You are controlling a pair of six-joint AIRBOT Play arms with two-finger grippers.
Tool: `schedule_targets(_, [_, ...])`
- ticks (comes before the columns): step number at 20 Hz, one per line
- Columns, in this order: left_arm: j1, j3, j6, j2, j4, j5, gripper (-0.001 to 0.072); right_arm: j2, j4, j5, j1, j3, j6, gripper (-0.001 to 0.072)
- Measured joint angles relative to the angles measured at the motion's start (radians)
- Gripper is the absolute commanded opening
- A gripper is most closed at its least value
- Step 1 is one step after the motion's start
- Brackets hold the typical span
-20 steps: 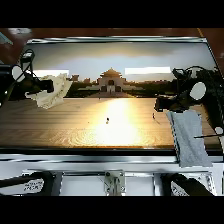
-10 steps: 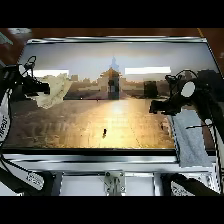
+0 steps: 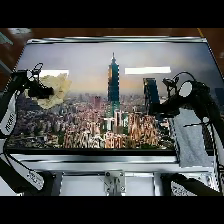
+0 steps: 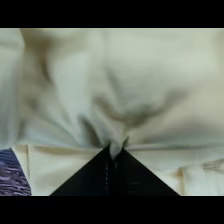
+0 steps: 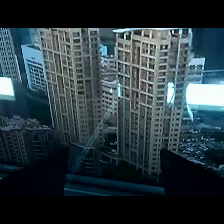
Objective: Fold the shirts.
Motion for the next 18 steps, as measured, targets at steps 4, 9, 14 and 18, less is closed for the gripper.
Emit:
schedule_targets(4, [-0.005, 0.065, -0.002, 0.023, -0.007, -0.05, 0.0036, 0.0, 0.002, 0.009, 0.0, 0.0, 0.0, 0.069])
schedule_targets(9, [-0.067, 0.224, -0.002, 0.203, -0.037, -0.086, 0.0036, 0.0, 0.0, 0.013, 0.0, 0.0, -0.002, 0.069])
schedule_targets(14, [-0.233, 0.307, -0.036, 0.481, -0.119, -0.095, 0.0036, 0.001, 0.006, 0.079, 0.0, 0.0, -0.033, 0.0689])
schedule_targets(18, [-0.459, 0.315, -0.086, 0.599, -0.138, -0.12, 0.0036, 0.038, 0.02, 0.161, 0.0, 0.0, -0.09, 0.0689])
